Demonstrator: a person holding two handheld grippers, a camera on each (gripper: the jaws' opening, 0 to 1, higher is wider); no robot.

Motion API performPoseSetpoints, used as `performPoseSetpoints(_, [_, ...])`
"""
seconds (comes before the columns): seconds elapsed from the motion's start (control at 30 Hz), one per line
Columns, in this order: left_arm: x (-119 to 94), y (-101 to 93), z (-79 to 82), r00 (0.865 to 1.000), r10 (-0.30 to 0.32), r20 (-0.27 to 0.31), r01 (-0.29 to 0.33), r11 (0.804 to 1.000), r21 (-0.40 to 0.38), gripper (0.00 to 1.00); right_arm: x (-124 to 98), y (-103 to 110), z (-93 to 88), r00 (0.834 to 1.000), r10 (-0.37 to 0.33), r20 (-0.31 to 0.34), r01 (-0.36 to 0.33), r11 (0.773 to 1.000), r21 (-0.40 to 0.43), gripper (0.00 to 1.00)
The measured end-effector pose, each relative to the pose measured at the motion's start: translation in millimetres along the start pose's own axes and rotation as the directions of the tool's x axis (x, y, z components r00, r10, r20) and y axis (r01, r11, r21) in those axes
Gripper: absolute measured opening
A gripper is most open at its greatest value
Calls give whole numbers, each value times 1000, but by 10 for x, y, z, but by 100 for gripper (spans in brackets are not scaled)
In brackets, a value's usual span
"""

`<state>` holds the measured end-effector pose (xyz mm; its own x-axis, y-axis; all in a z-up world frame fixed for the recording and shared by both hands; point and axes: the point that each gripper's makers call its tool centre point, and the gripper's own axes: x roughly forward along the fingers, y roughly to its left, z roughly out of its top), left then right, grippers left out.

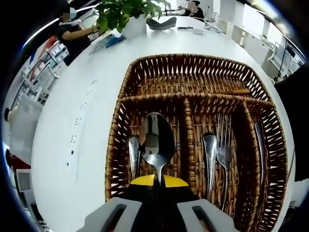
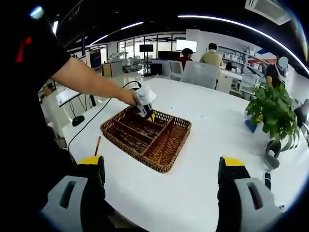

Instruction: Arrange the knives, forks, and spoons in their matching storage slots by inserting each utensil handle-first until every utensil is classified and aligned in the correct compartment

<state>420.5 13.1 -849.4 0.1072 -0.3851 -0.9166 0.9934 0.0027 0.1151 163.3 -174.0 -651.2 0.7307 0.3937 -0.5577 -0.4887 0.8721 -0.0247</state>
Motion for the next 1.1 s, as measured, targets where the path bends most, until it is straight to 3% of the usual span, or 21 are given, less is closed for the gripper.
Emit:
performPoseSetpoints(0.23, [-135,48,62,996,36,77,-34,999,-31,12,-41,15,19,1000,-4,8,4,1000,-2,99])
performPoseSetpoints(0.4, [-278,74,52,993,60,98,-55,997,-50,15,-36,50,38,1000,2,16,-2,1000,-6,99])
performPoseSetpoints(0.57, [-515,17,97,981,99,168,-93,995,-44,18,-8,111,84,999,19,30,-18,1000,-17,99])
performPoseSetpoints(0.73, [-760,-72,66,974,123,192,-109,991,-81,18,35,114,136,999,28,39,-27,999,-26,99])
performPoseSetpoints(1.0, [-1249,-343,-139,963,166,212,-142,982,-122,20,189,31,272,998,46,48,-44,998,-37,99])
performPoseSetpoints(1.1, [-1473,-391,-204,948,192,253,-154,975,-163,24,255,29,366,996,65,61,-61,996,-59,99])
